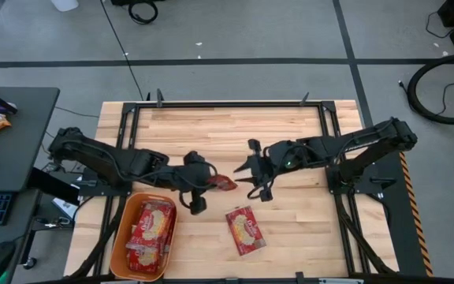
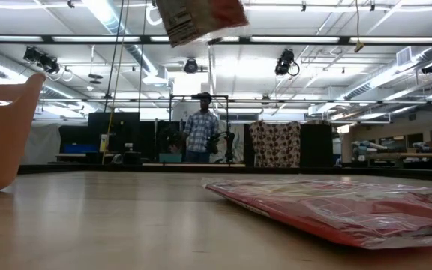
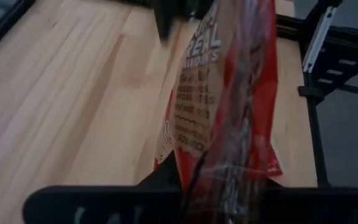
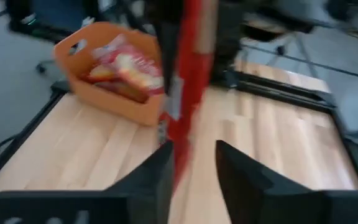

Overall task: Sort popcorn bags into baskets
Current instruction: Put the red popcorn bag into the orange container

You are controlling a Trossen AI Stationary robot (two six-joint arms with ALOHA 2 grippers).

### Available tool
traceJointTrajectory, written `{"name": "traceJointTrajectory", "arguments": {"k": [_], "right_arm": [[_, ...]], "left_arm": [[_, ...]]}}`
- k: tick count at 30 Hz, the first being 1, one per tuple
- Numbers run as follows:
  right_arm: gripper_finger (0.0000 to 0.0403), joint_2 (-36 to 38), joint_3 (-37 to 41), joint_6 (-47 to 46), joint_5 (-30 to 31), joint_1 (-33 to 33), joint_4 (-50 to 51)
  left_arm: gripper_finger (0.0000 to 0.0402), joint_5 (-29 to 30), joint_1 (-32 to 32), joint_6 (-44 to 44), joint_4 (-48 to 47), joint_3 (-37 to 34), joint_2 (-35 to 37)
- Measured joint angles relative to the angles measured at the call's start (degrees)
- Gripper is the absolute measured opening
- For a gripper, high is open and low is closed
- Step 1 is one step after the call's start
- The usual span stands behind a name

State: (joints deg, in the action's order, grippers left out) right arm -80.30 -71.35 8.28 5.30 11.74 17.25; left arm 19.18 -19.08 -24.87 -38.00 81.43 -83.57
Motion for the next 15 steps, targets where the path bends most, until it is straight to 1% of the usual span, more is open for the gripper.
{"name": "traceJointTrajectory", "arguments": {"k": [3, 7, 9, 11, 13, 15], "right_arm": [[0.0157, 1.11, 0.0, -2.55, 3.53, -0.66, -0.13], [0.0203, 2.19, -0.01, -4.25, 7.3, -1.54, 1.45], [0.022, 2.46, -0.02, -4.27, 8.05, -1.87, 3.59], [0.0232, 2.46, -0.02, -4.42, 8.43, -2.09, 5.96], [0.0239, 2.44, -0.02, -5.67, 8.59, -2.11, 8.45], [0.0241, 1.94, -0.02, -7.08, 8.59, -2.11, 10.0]], "left_arm": [[0.0038, -0.03, -1.44, -3.37, -2.93, 0.0, 1.91], [0.004, -4.05, -5.26, -7.57, -6.5, 0.0, 4.74], [0.0036, -7.58, -8.03, -10.34, -8.09, 0.0, 6.47], [0.0034, -12.79, -10.87, -14.17, -10.72, 0.02, 8.17], [0.0034, -17.17, -13.93, -20.02, -14.74, 0.02, 9.67], [0.0036, -19.68, -16.76, -26.06, -19.14, 0.02, 11.23]]}}
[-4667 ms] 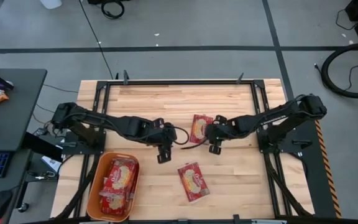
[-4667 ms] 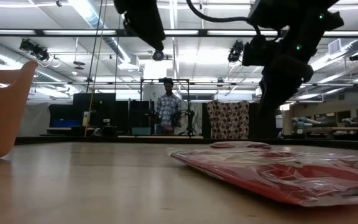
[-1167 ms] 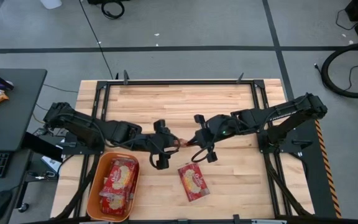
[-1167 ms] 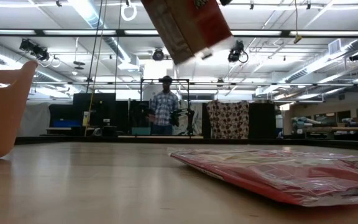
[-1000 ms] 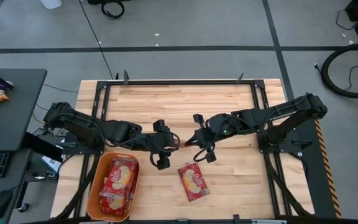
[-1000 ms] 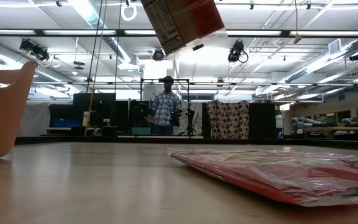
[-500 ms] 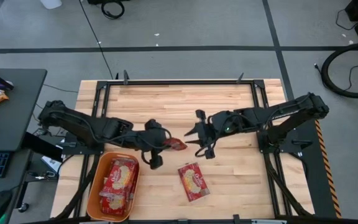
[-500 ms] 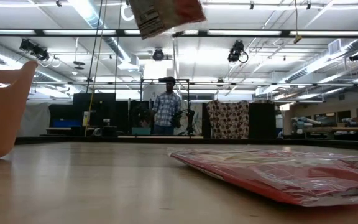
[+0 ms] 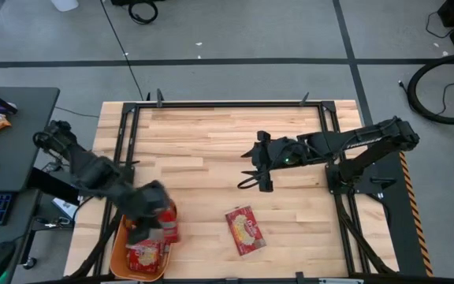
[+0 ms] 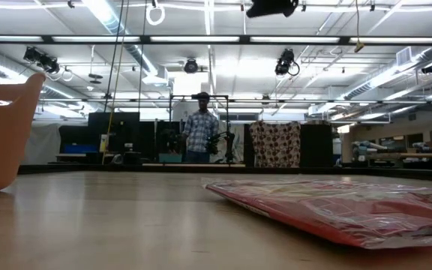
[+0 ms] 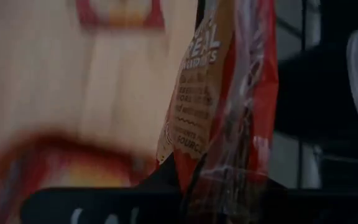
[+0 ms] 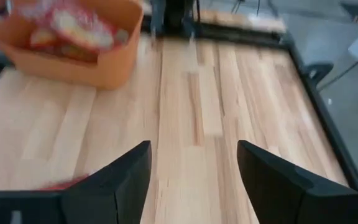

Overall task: Sort popcorn bags into baskets
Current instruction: Put the red popcorn bag into the orange container

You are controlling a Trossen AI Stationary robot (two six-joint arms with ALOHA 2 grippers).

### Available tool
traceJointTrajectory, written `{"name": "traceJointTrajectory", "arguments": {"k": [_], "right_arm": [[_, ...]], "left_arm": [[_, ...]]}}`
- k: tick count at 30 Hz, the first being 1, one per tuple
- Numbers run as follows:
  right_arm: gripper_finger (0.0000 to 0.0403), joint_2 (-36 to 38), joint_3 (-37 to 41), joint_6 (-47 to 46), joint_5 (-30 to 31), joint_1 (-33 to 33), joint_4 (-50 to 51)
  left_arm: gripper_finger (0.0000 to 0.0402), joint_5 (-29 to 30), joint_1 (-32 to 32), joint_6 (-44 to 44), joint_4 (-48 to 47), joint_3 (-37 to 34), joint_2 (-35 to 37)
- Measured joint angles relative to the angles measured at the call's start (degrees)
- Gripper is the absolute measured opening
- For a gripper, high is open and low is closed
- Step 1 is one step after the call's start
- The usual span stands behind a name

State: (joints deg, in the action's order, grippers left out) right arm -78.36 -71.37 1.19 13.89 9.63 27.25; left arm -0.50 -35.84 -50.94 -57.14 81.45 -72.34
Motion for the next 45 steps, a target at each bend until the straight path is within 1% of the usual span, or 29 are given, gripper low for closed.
{"name": "traceJointTrajectory", "arguments": {"k": [2, 4, 5, 7, 10, 12, 16, 18, 20, 23, 29, 31, 33, 35, 36, 38, 40, 42, 45], "right_arm": [[0.0241, -0.62, 0.02, -0.17, 0.0, -0.02, 1.6], [0.024, -1.2, 0.02, 0.05, 0.0, -0.05, 0.98], [0.0239, -1.25, 0.02, 0.14, 0.0, -0.05, 1.37], [0.0238, -1.56, -0.01, 0.26, 0.0, -0.02, 0.34], [0.0239, -1.92, 0.04, -0.3, -0.16, -0.07, 0.89], [0.0238, -2.1, 0.0, -1.46, -0.28, -0.09, 0.33], [0.0238, -2.17, 0.0, -2.71, -0.46, -0.07, 0.7], [0.0238, -2.17, 0.0, -2.71, -0.44, -0.07, 0.7], [0.0238, -2.17, 0.0, -2.71, -0.46, -0.07, 0.7], [0.0237, -2.17, 0.0, -2.71, -0.48, -0.07, 0.71], [0.0236, -2.17, 0.0, -2.76, -1.53, 0.0, 0.72], [0.0236, -2.17, 0.0, -3.29, -3.78, 0.0, 0.72], [0.0236, -2.17, 0.07, -5.21, -7.35, 0.01, 0.59], [0.0236, -2.17, 1.4, -7.08, -11.97, 0.07, -2.11], [0.0236, -2.17, 2.46, -7.6, -14.3, 0.2, -3.7], [0.0236, -2.28, 4.66, -7.55, -18.7, 0.81, -6.92], [0.0236, -2.28, 6.96, -7.45, -21.85, 1.66, -11.62], [0.0236, -2.74, 8.86, -8.02, -23.03, 2.33, -14.68], [0.0236, -5.18, 9.46, -10.91, -23.06, 3.08, -15.21]], "left_arm": [[0.0036, -0.21, -2.9, -4.26, -5.51, 0.02, 1.18], [0.0036, 1.4, -5.84, -6.89, -11.9, 0.02, 1.47], [0.0036, 2.76, -7.22, -7.62, -14.99, 0.02, 1.25], [0.0036, 7.39, -9.94, -9.12, -19.93, 0.02, 0.28], [0.0037, 15.52, -13.11, -9.83, -23.0, 0.02, -2.06], [0.0037, 18.68, -14.43, -9.49, -25.12, 0.02, -4.09], [0.0038, 19.33, -16.25, -9.91, -30.29, 0.01, -9.16], [0.004, 20.71, -17.6, -9.93, -30.58, 0.0, -11.52], [0.005, 21.87, -19.04, -9.99, -29.85, 0.0, -13.66], [0.0081, 21.62, -20.93, -11.83, -28.22, 0.0, -15.9], [0.0165, 16.73, -22.95, -16.31, -24.41, 0.7, -16.0], [0.0192, 14.87, -23.03, -17.4, -24.9, 2.54, -15.75], [0.0214, 12.38, -23.02, -16.63, -25.08, 5.15, -15.73], [0.0227, 10.5, -22.61, -14.78, -25.64, 7.99, -15.73], [0.023, 10.5, -22.29, -14.39, -25.76, 9.49, -15.72], [0.0231, 13.0, -21.4, -14.58, -26.3, 11.89, -15.71], [0.0228, 18.55, -20.55, -14.82, -26.22, 13.86, -15.71], [0.0223, 24.55, -19.55, -14.84, -25.65, 14.87, -15.66], [0.0215, 33.16, -18.02, -14.86, -24.65, 15.01, -15.66]]}}
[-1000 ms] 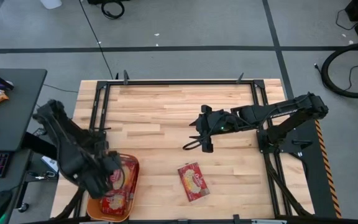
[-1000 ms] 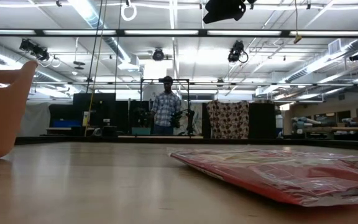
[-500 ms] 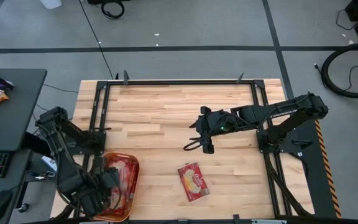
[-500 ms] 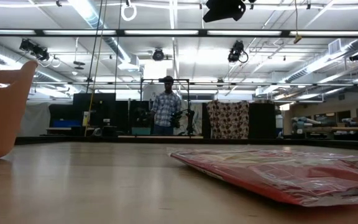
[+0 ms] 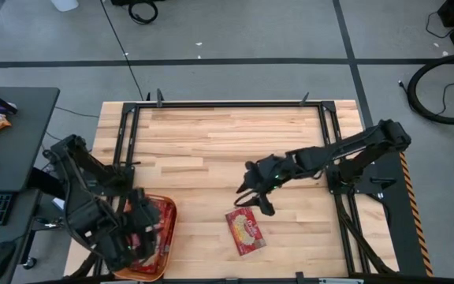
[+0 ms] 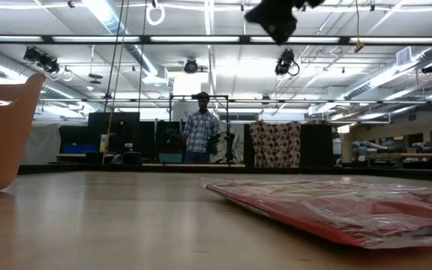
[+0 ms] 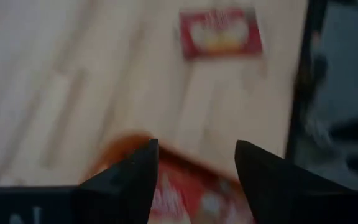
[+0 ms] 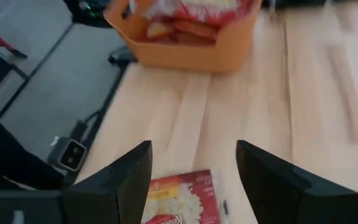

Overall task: Sort popcorn bags into baskets
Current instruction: Put the red popcorn bag into the orange container

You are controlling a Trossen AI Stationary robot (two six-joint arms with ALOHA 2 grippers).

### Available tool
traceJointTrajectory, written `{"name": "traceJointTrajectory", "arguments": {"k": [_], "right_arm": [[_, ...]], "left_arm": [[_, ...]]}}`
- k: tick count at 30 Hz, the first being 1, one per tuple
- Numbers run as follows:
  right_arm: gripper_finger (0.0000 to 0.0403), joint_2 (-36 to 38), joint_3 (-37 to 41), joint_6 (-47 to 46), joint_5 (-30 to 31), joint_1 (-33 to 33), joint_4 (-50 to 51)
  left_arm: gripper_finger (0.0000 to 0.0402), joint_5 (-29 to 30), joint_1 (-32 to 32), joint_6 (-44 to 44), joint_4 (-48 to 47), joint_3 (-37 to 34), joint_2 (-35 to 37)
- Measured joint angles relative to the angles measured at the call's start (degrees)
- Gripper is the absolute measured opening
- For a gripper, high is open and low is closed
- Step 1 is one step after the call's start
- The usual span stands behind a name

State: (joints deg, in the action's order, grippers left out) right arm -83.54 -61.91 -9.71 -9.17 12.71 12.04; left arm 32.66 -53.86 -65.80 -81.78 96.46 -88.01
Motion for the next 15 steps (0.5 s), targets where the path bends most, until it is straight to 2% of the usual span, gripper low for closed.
{"name": "traceJointTrajectory", "arguments": {"k": [3, 5, 9, 12, 15], "right_arm": [[0.0236, -3.71, -0.03, -2.7, 0.13, 1.44, -0.1], [0.0236, -6.62, -0.53, -4.74, 0.02, 2.59, 0.66], [0.0236, -11.37, -1.69, -12.55, -0.84, 4.02, 5.06], [0.0236, -13.69, -1.81, -22.42, -4.32, 4.92, 8.76], [0.0236, -15.95, -1.84, -33.92, -7.4, 6.12, 11.88]], "left_arm": [[0.0209, 5.6, 1.61, 0.51, 0.23, -0.04, -0.07], [0.0208, 6.08, 3.5, 1.76, 0.47, -0.29, -0.08], [0.0208, 1.13, 7.36, 4.68, 0.51, -0.32, -0.11], [0.0208, -4.27, 9.56, 6.53, 0.88, -0.21, -0.11], [0.0208, -6.88, 11.17, 10.06, 1.64, -0.19, -0.11]]}}
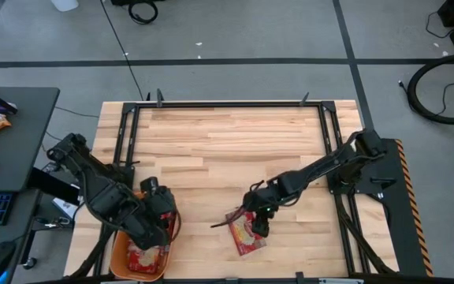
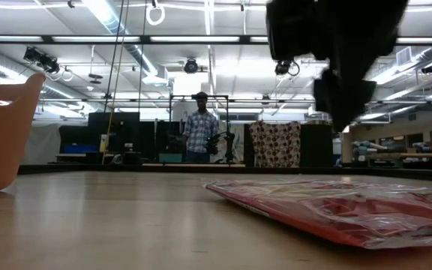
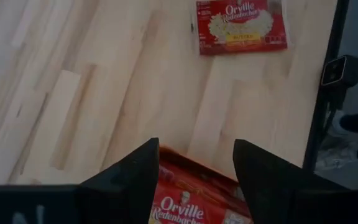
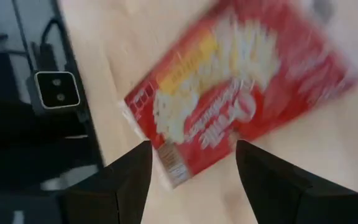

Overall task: Sort popcorn bags into baskets
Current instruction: Put the red popcorn bag into the orange container

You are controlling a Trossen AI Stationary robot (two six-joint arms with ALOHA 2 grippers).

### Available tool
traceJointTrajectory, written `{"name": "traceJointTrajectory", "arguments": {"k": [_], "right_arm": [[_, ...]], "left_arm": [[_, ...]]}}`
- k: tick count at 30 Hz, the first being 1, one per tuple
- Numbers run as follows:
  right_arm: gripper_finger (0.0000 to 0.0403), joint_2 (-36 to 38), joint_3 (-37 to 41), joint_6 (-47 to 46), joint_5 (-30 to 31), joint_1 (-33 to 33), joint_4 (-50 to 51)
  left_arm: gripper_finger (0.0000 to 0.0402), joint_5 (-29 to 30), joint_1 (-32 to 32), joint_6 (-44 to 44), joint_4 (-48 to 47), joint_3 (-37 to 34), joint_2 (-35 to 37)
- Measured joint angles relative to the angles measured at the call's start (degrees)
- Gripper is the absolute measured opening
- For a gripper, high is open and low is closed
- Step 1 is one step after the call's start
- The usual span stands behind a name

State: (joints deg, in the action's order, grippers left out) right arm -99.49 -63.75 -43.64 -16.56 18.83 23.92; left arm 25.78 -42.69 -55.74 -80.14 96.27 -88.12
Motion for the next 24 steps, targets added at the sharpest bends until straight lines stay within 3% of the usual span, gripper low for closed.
{"name": "traceJointTrajectory", "arguments": {"k": [7, 16, 20, 24], "right_arm": [[0.0236, -5.07, -0.07, -16.09, -5.21, 0.61, -1.6], [0.0229, -9.86, -0.02, -20.64, -3.97, 0.51, -3.56], [0.0202, -10.63, -0.16, -22.26, -0.94, 0.48, -5.28], [0.0147, -11.3, -0.15, -22.34, 0.16, 0.01, -4.72]], "left_arm": [[0.0208, -0.18, 2.88, 9.34, 0.66, 0.0, 0.0], [0.0208, -3.16, 3.58, 10.58, 0.65, 0.0, 0.0], [0.0208, -3.16, 3.58, 10.57, 0.55, 0.02, 0.0], [0.0208, -3.16, 3.58, 10.57, 0.53, 0.01, 0.0]]}}
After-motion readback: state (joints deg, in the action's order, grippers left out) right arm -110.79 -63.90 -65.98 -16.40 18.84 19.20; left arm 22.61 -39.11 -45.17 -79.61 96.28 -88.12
